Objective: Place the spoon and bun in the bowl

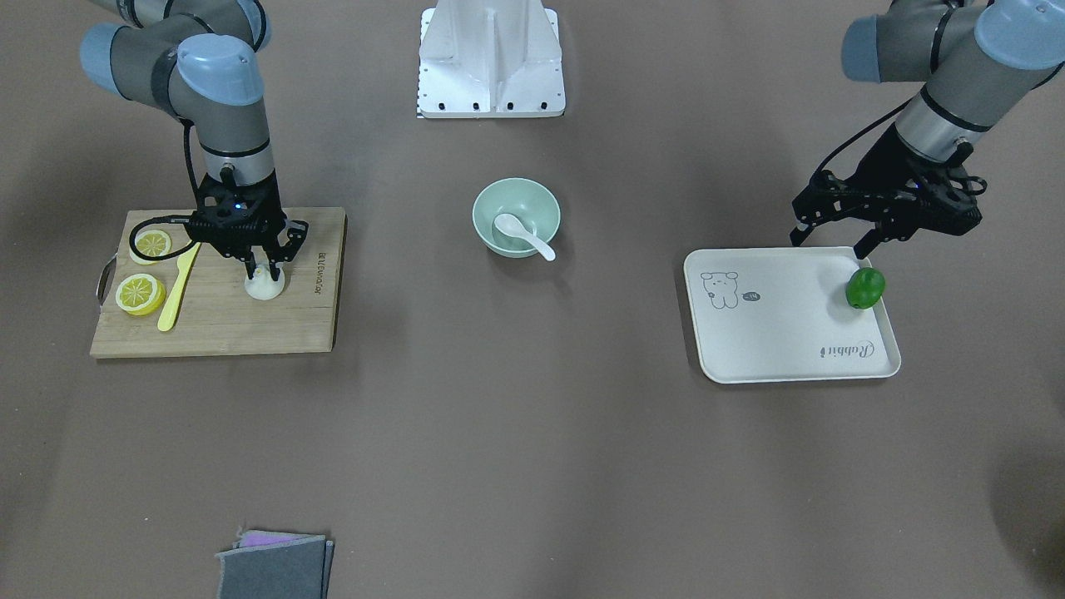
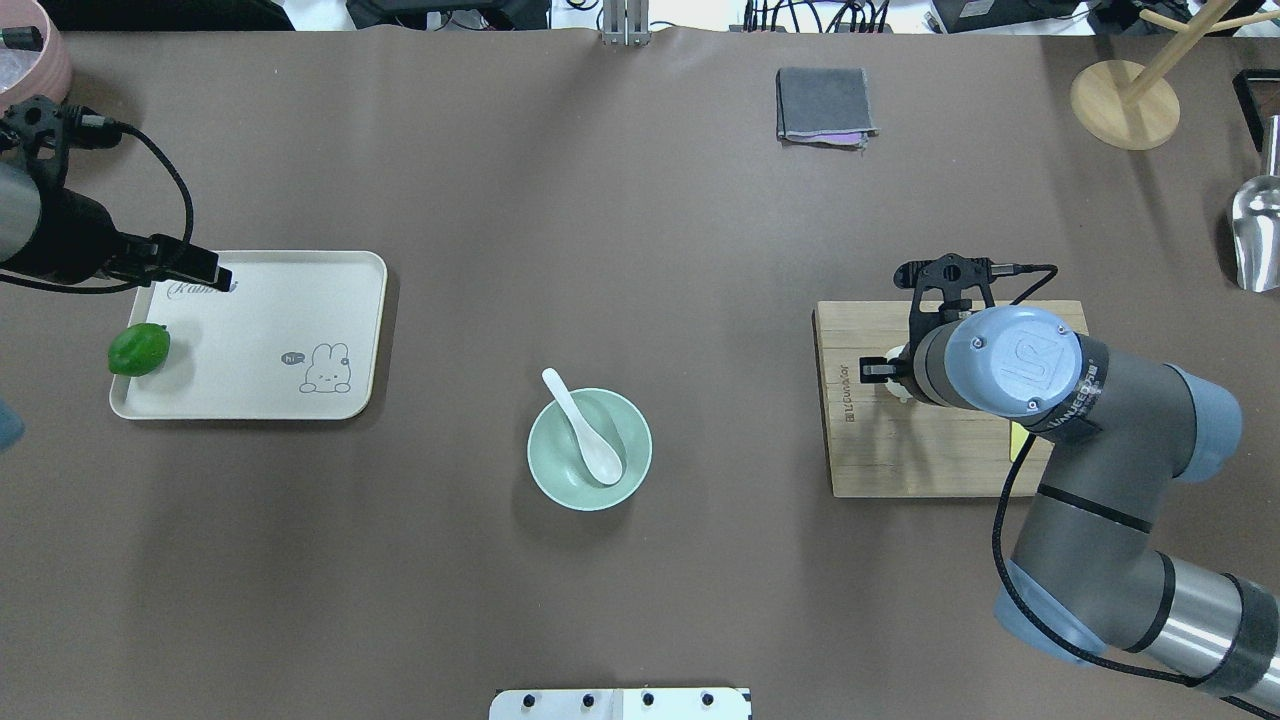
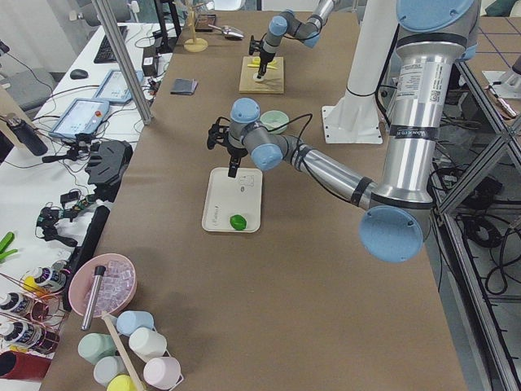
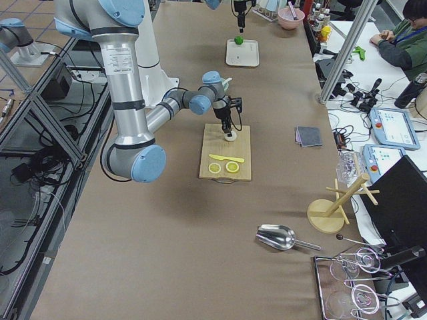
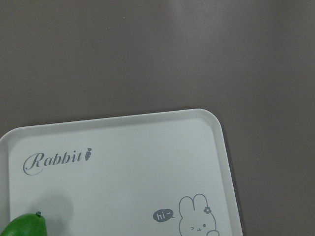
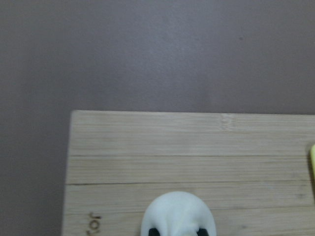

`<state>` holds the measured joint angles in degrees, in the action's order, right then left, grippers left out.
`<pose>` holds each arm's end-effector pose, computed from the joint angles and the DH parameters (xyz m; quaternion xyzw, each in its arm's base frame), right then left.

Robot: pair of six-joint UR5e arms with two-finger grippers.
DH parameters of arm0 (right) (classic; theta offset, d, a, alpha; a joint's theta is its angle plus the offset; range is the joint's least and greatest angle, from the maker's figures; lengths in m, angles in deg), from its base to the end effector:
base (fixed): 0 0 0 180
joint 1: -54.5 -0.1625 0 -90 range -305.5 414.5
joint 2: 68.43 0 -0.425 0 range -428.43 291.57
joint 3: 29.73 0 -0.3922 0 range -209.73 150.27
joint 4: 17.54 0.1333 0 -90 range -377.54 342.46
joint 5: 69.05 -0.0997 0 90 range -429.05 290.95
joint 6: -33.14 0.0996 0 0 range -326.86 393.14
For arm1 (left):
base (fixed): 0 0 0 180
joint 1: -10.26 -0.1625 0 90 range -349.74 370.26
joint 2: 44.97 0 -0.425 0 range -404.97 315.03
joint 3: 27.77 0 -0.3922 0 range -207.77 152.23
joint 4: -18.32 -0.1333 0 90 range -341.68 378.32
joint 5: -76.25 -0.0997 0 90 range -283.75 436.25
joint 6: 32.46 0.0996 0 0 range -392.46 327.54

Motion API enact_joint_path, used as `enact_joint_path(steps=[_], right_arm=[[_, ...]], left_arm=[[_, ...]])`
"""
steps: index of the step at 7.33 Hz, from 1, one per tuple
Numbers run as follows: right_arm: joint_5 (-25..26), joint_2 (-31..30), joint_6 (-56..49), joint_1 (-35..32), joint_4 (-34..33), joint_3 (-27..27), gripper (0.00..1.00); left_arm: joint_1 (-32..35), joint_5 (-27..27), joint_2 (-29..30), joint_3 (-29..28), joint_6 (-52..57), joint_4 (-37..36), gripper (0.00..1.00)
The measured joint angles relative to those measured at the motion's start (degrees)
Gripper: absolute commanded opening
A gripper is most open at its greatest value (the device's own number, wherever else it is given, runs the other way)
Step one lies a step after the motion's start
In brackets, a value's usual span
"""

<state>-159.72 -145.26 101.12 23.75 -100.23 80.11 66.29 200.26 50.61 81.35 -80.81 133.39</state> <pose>-0.4190 -0.4030 0.3741 0.1482 -0.3112 0.0694 0.9361 0.2290 -0.4788 0.3988 0.1283 0.4646 0.0135 0.8761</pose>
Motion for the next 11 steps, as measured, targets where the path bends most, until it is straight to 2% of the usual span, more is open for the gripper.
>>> enact_joint_path(steps=[3, 5, 7, 8, 9, 10, 11], right_arm=[[-1.33, 9.57, 8.56, 1.39, -2.12, 0.71, 0.0], [-0.78, 17.48, 15.62, 5.34, -7.02, 0.53, 0.0], [3.39, 24.67, 20.48, 11.41, -11.95, -0.98, 0.0], [5.05, 26.51, 21.57, 13.8, -12.74, -2.09, 0.03], [6.08, 27.33, 21.96, 15.55, -12.93, -2.87, 0.77], [6.91, 27.86, 22.08, 16.56, -12.9, -3.26, 0.97], [7.44, 28.75, 22.11, 16.96, -12.97, -3.53, 0.99]], left_arm=[[-0.13, 0.0, 0.18, -0.43, -0.22, 0.06, 0.98], [-0.22, 0.0, 0.2, -0.48, -0.57, 0.13, 0.98], [-0.29, 0.0, 0.14, -0.59, -0.71, 0.18, 0.98], [-0.3, 0.0, 0.15, -0.9, -0.71, 0.43, 0.98], [-0.3, 0.0, 0.12, -1.28, -0.71, 1.0, 0.98], [-0.3, 0.0, 0.02, -1.46, -0.75, 1.52, 0.98], [-0.3, 0.02, -0.07, -1.63, -0.75, 1.81, 0.98]])
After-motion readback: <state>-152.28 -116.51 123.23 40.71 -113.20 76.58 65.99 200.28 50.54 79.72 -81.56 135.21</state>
